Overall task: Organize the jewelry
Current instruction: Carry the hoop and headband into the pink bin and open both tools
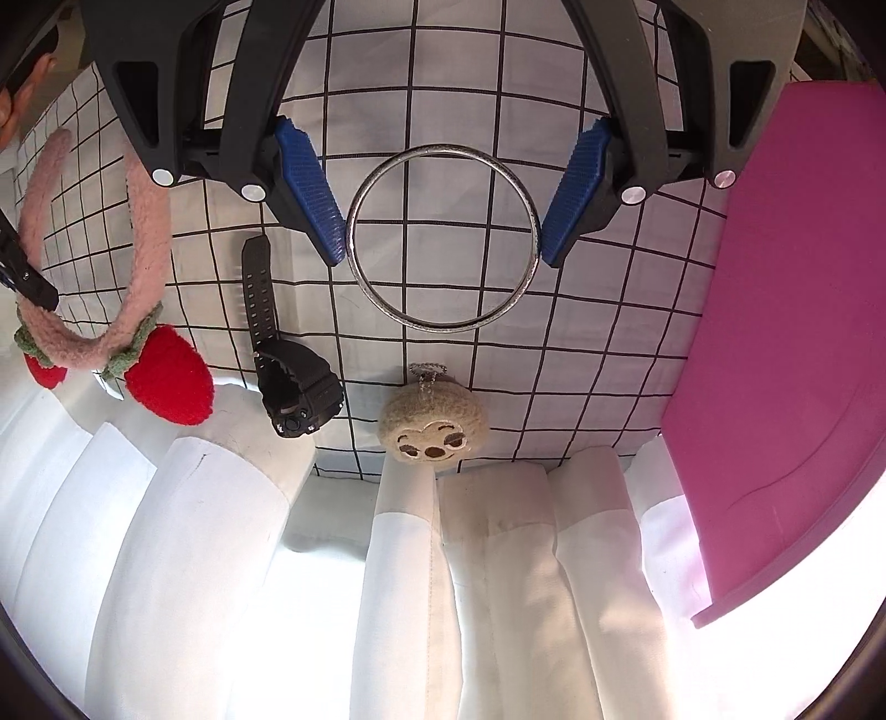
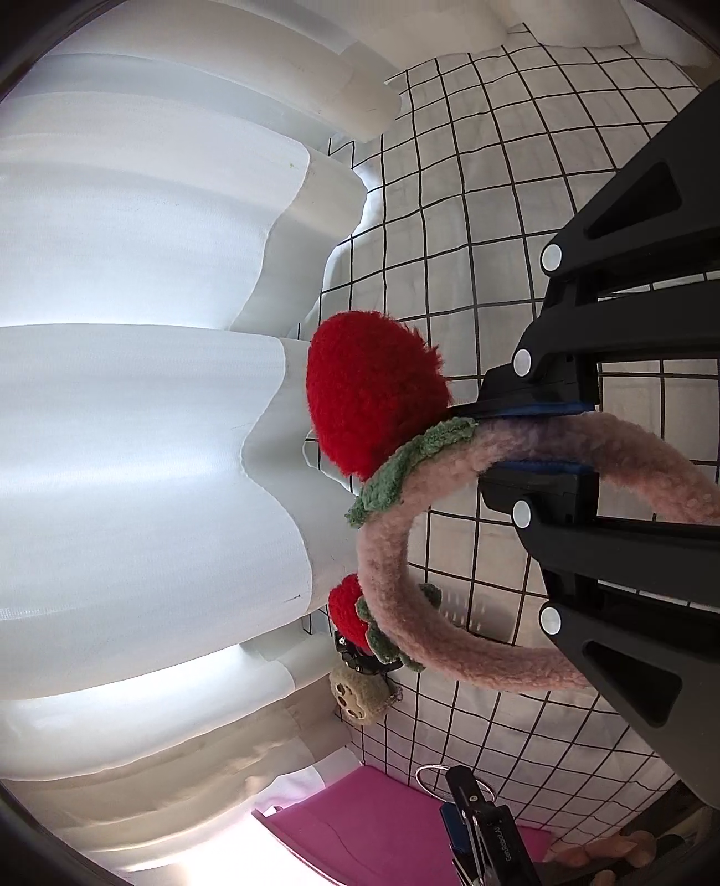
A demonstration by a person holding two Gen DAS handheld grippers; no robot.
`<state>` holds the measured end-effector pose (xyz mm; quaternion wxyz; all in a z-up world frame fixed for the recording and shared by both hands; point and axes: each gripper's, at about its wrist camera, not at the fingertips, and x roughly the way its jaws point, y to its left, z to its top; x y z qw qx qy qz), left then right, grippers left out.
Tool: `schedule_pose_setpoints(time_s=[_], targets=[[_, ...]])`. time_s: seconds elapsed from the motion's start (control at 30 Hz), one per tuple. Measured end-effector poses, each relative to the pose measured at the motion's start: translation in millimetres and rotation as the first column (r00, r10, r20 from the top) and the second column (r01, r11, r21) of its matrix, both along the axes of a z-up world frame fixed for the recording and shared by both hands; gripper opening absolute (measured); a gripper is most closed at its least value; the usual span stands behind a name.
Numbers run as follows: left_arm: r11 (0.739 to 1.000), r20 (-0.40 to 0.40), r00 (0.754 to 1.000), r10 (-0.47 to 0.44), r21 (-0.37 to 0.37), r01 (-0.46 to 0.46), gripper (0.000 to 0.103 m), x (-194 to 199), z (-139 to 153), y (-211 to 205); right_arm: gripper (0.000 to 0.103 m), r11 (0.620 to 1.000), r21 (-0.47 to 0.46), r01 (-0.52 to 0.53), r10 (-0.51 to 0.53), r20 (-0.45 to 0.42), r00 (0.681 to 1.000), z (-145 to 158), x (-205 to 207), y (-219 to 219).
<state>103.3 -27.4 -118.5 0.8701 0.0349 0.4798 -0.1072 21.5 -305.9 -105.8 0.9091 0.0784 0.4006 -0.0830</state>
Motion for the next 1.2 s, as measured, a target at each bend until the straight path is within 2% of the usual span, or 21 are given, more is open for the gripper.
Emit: schedule_pose_setpoints(time_s=[0.47,0.7,0.9,1.07,1.2], targets=[[0.998,0.135,0.991,0.015,-0.058,-0.007,0.070,-8,77,20,0.012,0.994,-0.028,-0.107,0.110,0.137,0.984,67,2,41],[0.992,0.208,0.974,0.091,-0.101,-0.071,0.070,-12,121,55,0.012,0.979,-0.049,-0.196,0.202,0.218,0.955,102,21,75],[0.979,0.281,0.941,0.190,-0.128,-0.160,0.070,-15,163,104,0.012,0.953,-0.073,-0.294,0.302,0.280,0.911,133,43,115],[0.956,0.336,0.896,0.291,-0.125,-0.264,0.070,-15,188,157,0.012,0.913,-0.098,-0.397,0.406,0.321,0.856,152,65,162],[0.930,0.354,0.860,0.367,-0.116,-0.349,0.070,-13,195,198,0.012,0.873,-0.104,-0.477,0.483,0.330,0.811,160,85,206]])
